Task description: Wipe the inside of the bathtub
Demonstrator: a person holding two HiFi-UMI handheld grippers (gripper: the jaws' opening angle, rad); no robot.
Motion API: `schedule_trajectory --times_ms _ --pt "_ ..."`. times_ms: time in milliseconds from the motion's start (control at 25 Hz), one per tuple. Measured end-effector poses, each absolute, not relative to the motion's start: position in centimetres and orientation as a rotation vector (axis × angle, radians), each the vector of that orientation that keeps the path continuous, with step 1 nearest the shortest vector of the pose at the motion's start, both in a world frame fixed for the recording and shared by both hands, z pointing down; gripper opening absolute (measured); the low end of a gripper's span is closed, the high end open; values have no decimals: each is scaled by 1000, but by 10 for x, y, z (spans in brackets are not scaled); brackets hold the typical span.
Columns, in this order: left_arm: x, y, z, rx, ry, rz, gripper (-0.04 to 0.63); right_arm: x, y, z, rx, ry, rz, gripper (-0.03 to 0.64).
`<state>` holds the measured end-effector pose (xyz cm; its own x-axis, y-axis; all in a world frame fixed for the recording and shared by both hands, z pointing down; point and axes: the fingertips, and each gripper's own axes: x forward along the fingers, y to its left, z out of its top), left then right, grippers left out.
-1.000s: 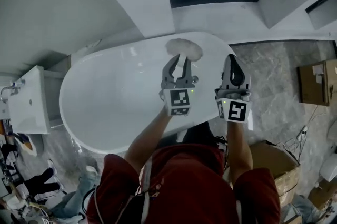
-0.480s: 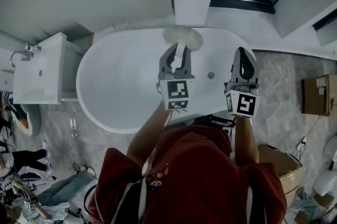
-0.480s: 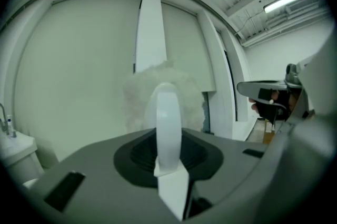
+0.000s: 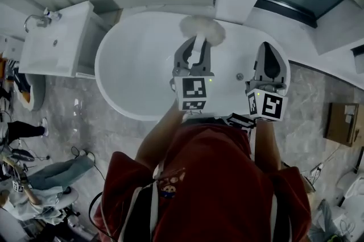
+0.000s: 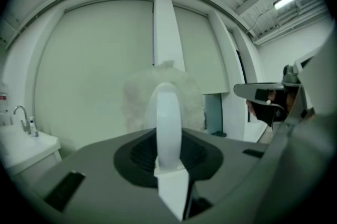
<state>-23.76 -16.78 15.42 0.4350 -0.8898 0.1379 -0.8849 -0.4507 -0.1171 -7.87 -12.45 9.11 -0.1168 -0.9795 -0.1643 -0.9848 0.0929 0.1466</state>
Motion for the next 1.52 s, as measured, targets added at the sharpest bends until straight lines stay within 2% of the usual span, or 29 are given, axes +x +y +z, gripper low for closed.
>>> schedule_trajectory --times_ms 520,1520 --pt "-279 -134 124 -2480 1842 -108 94 -116 -131 88 -1834 2445 274 12" --pt "-266 -158 125 -2491 1752 -138 94 -120 -143 96 -1856 2459 300 14"
